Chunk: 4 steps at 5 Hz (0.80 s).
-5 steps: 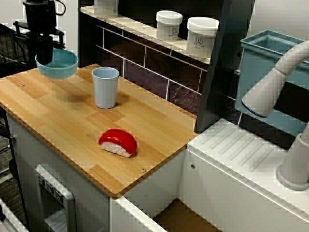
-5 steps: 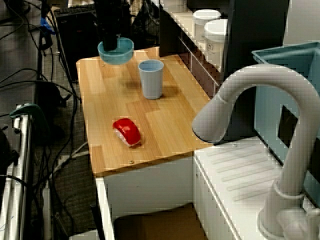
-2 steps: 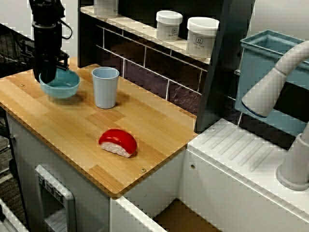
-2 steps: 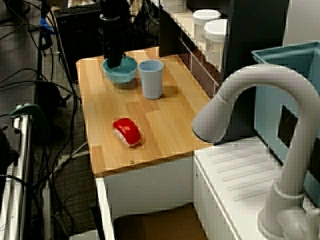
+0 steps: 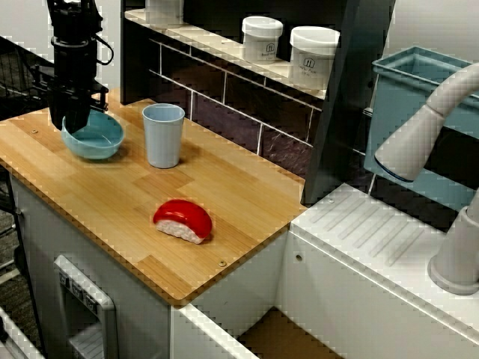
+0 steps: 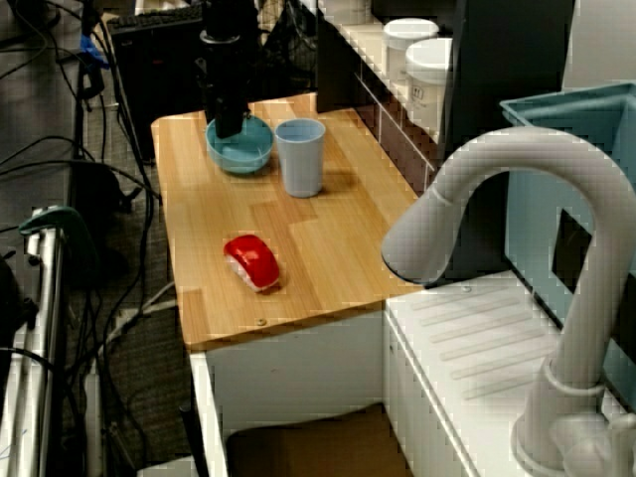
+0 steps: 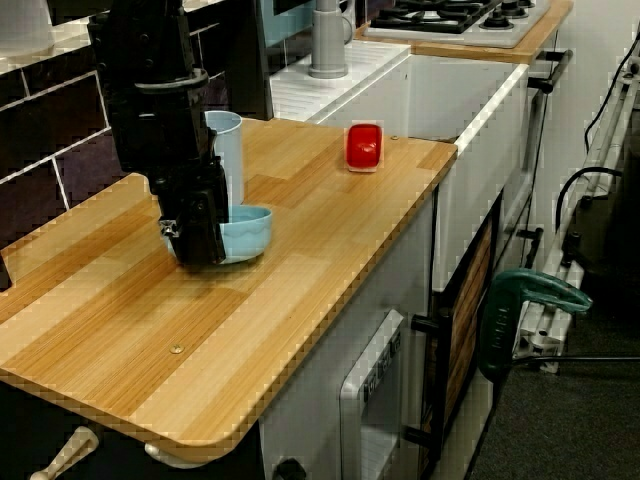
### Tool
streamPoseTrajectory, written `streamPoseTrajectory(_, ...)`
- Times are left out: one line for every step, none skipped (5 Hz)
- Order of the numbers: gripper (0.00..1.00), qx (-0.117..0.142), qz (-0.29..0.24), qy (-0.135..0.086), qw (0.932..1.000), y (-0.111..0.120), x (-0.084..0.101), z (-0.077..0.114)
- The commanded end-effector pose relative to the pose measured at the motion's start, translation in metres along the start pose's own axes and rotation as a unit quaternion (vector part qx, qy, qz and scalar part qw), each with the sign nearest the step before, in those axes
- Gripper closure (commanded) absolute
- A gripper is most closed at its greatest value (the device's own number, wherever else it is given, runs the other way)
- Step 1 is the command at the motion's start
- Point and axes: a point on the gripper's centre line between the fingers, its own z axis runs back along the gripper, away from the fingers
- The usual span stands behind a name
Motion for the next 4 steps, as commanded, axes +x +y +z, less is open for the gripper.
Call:
streamPoseTrajectory(0.00,-0.003,-0.016,-0.017,0.9997,0.001,-0.008,0.018)
streamPoseTrajectory(0.00,-0.015,-0.017,-0.017,0.9996,0.002,-0.008,0.027)
streamPoseTrajectory(0.00,-0.025,-0.029,-0.019,0.9991,-0.005,-0.008,0.038)
streamPoseTrajectory(0.00,-0.025,-0.051,-0.033,0.9978,-0.022,-0.008,0.046)
